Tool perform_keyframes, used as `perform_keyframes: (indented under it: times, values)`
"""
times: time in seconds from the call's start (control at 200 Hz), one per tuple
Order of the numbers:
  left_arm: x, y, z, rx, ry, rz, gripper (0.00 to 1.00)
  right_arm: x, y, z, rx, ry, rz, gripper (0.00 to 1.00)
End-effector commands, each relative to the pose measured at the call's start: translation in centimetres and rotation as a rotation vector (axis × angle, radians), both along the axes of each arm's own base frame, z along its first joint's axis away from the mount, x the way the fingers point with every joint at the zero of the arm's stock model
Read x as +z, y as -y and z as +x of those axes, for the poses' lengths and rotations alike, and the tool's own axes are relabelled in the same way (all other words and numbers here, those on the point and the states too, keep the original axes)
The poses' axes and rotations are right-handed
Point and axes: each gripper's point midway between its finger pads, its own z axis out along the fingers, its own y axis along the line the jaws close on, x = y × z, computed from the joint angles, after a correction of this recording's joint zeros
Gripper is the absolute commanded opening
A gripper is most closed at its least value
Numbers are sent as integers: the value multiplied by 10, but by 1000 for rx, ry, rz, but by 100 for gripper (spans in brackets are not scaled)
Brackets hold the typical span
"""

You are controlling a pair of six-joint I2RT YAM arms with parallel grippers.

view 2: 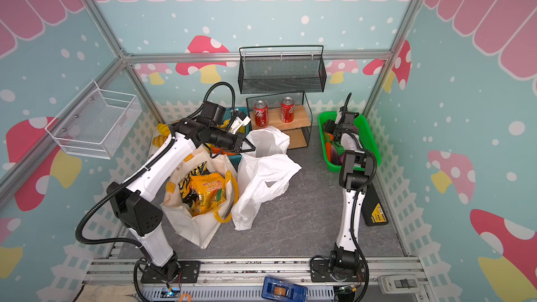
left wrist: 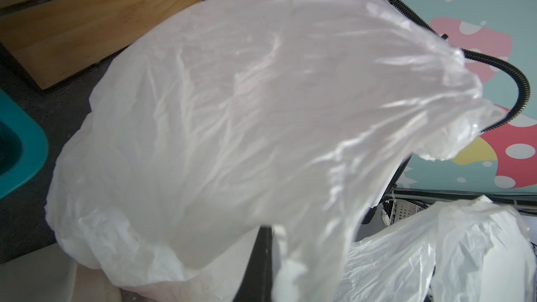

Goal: Place the mixed food into the grocery bags and tie them
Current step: 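Move the right gripper back to the green basket toward the brown potato, then grasp the orange toy pepper in the green basket with the right gripper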

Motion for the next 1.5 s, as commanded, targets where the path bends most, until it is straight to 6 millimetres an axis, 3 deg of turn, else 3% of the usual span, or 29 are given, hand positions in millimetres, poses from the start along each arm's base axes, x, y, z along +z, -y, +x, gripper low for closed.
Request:
perform_keyframes:
  times: [0.0, 0.22, 0.475, 0.655, 0.901, 0.991, 1.091, 1.346, 1.491]
  values:
    - [15, -2, -5, -7, 39, -23, 0, -26, -9, -7, 24, -92, -8, 64]
    - [13, -2, -4, -6, 32, -21, 0, -49, -7, -22, 17, -196, -31, 75]
    - [12, -2, -3, -5, 32, -20, 0, -41, 2, -31, -7, -221, -97, 83]
    - [11, -2, -3, -4, 32, -19, 0, -50, -4, -36, 18, -243, -73, 81]
    - [12, -2, -3, -4, 33, -19, 0, -51, -12, -40, 51, -244, -24, 67]
    - [12, -2, -3, -3, 34, -18, 0, -42, -11, -40, 49, -230, -18, 62]
    - [13, -3, -4, -3, 36, -19, 0, -19, -8, -38, 35, -185, -23, 57]
    - [17, -3, -6, -5, 42, -25, 0, 69, -6, -40, 15, 27, 31, 55]
    - [18, -3, -6, -7, 41, -28, 0, 85, -4, -51, 0, 66, 34, 55]
